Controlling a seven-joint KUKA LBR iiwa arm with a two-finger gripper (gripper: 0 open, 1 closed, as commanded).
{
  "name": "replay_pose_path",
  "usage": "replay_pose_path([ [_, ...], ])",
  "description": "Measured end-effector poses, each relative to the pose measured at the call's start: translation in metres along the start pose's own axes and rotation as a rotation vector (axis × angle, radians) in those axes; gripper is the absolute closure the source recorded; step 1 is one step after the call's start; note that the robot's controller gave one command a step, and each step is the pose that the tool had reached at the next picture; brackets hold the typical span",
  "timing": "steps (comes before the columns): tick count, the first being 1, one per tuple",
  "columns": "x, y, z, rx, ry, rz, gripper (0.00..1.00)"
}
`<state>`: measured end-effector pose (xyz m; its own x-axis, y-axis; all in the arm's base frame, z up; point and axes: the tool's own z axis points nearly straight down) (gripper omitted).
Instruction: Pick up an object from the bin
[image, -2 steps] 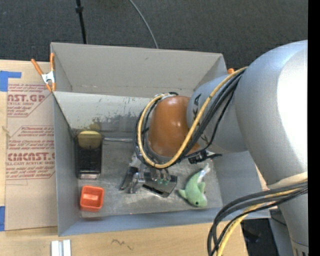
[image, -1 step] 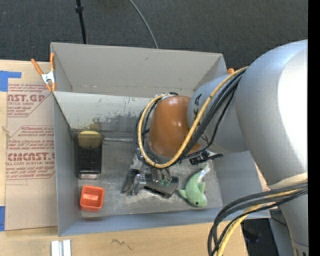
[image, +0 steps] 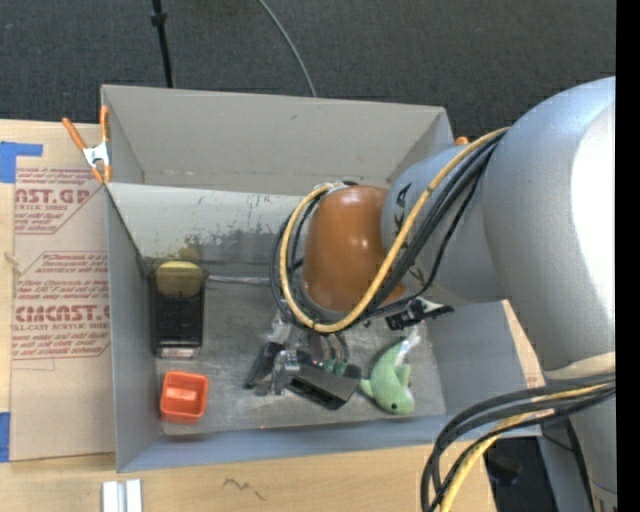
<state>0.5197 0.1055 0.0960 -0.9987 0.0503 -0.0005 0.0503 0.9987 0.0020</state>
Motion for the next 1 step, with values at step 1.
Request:
replay_pose_path([
  [1, -0.0014, 0.0002, -0.0114, 0.002, 0.001, 0.002, 1.0],
])
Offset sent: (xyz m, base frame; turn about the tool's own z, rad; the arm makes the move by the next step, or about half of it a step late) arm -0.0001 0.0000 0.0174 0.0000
